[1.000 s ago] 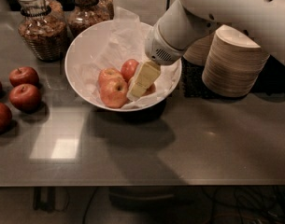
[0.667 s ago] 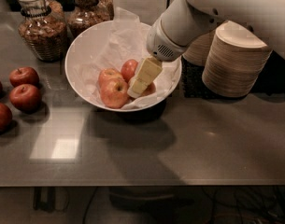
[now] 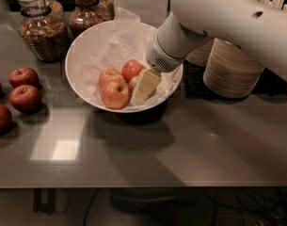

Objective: Pick apple from white bowl

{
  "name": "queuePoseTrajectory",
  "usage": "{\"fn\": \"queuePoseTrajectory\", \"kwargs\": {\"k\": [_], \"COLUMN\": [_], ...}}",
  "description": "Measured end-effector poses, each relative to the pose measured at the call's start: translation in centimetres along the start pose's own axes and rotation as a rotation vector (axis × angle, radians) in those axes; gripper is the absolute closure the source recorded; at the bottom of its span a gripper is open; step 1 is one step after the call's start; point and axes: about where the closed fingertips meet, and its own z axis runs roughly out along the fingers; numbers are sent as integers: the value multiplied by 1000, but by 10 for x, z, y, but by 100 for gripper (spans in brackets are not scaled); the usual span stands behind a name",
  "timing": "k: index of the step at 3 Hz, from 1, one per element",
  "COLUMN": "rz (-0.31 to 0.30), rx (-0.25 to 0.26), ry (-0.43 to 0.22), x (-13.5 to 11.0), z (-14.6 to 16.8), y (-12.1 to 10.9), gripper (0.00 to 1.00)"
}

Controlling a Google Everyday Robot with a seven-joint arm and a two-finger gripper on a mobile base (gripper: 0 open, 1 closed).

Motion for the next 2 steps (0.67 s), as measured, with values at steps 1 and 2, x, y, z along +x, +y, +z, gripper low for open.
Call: {"fn": "queuePoseTrajectory", "kwargs": {"k": [1,2], "rz": [15,37], "rx": [21,22], "ry": [22,26], "x": [10,17], "z": [9,17], "y": [-4,-8], "gripper": [0,0]}}
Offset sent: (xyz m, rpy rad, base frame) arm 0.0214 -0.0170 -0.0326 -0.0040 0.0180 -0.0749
